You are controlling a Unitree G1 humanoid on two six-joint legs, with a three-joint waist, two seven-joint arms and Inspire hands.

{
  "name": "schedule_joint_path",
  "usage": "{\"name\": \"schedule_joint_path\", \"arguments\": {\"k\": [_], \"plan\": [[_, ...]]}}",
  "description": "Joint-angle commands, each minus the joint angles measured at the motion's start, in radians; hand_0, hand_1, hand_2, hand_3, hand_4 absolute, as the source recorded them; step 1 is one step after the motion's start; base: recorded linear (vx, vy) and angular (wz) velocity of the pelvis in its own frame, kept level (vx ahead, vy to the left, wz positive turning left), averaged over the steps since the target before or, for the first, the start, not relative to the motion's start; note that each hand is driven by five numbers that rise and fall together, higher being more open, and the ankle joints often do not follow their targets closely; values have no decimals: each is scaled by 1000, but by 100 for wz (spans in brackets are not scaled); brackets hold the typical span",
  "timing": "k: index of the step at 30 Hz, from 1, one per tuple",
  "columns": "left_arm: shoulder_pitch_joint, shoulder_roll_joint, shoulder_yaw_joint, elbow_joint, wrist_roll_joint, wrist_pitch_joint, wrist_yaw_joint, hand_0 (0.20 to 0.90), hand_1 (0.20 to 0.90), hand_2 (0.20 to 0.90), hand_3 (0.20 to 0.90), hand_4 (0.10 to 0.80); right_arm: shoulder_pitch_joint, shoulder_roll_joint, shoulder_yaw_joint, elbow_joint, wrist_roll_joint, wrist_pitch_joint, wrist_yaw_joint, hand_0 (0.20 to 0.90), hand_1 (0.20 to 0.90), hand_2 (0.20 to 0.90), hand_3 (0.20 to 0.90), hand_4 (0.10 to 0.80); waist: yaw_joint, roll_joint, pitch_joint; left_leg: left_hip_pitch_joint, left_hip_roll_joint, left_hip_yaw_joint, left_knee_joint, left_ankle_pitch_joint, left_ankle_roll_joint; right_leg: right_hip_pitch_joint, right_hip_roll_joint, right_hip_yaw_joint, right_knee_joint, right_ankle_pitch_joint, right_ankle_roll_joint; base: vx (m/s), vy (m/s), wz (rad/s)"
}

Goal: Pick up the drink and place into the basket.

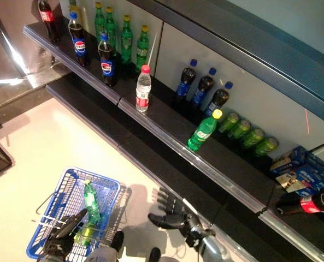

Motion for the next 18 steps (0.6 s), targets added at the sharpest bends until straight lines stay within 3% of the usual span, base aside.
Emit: {"name": "schedule_joint_path", "arguments": {"k": [1, 3, 6, 8, 11, 12, 15, 16, 18], "plan": [[9, 14, 41, -51, -32, -226, -33, 300, 300, 300, 200, 100, -13, -44, 2, 77, -94, -94, -90, 900, 900, 900, 900, 800, 21, 106, -111, -16, 60, 29, 2, 0, -77, -49, 26, -40, 29, 37, 1, -81, -24, 4], [-3, -3, 48, -23, -89, -202, -23, 300, 300, 300, 200, 100, -13, -29, -9, 149, -93, -92, -144, 900, 900, 900, 900, 800, 21, 122, -99, -53, 63, 74, 16, 12, -87, -53, 18, -78, 32, 35, -5, -110, 42, 9], [-25, -27, 43, 8, -119, -156, 4, 300, 300, 300, 200, 100, 13, -24, -53, 190, -91, -92, -213, 900, 900, 900, 900, 800, -17, 125, -88, -73, 82, 244, 81, -5, -104, -46, -9, -155, 46, 35, -11, -83, 173, 58], [-22, -46, 28, 28, -119, -170, 40, 300, 300, 300, 200, 100, 22, -28, -80, 231, -63, -97, -220, 900, 900, 900, 900, 800, -30, 114, -86, -68, 100, 246, 100, -14, -109, -49, -28, -158, 49, 46, -9, -15, 303, 103], [-2, -82, 42, 92, -174, -206, 65, 300, 300, 300, 200, 100, 3, -27, -121, 364, -73, -141, -188, 900, 900, 900, 900, 800, -41, 109, -95, -23, 136, 211, 76, -19, -109, -63, -44, -106, 42, 55, -4, 49, 428, 43], [-11, -86, 46, 123, -178, -215, 74, 300, 300, 300, 200, 100, -8, -17, -154, 447, -56, -157, -172, 900, 900, 900, 900, 800, -54, 108, -99, -7, 168, 252, 77, -19, -115, -66, -58, -96, 42, 58, 1, 44, 379, 32], [-47, -85, 34, 158, -143, -209, 93, 300, 300, 300, 200, 100, -31, 1, -198, 578, -21, -167, -138, 900, 900, 900, 900, 800, -67, 110, -101, 16, 197, 316, 90, -33, -120, -55, -88, -106, 45, 68, 19, 122, 475, 26], [-64, -83, 26, 167, -75, -198, 97, 300, 300, 300, 200, 100, -45, 19, -228, 640, 8, -141, -131, 900, 900, 900, 900, 800, -66, 106, -90, 17, 174, 329, 160, -83, -106, -47, -129, -99, 67, 76, 46, 204, 502, 16], [-72, -73, 18, 162, -32, -188, 98, 300, 300, 300, 200, 100, -44, 31, -250, 666, 18, -139, -133, 900, 900, 900, 900, 800, -61, 102, -80, 4, 156, 327, 213, -109, -94, -40, -159, -83, 92, 83, 69, 174, 449, 17]]}}
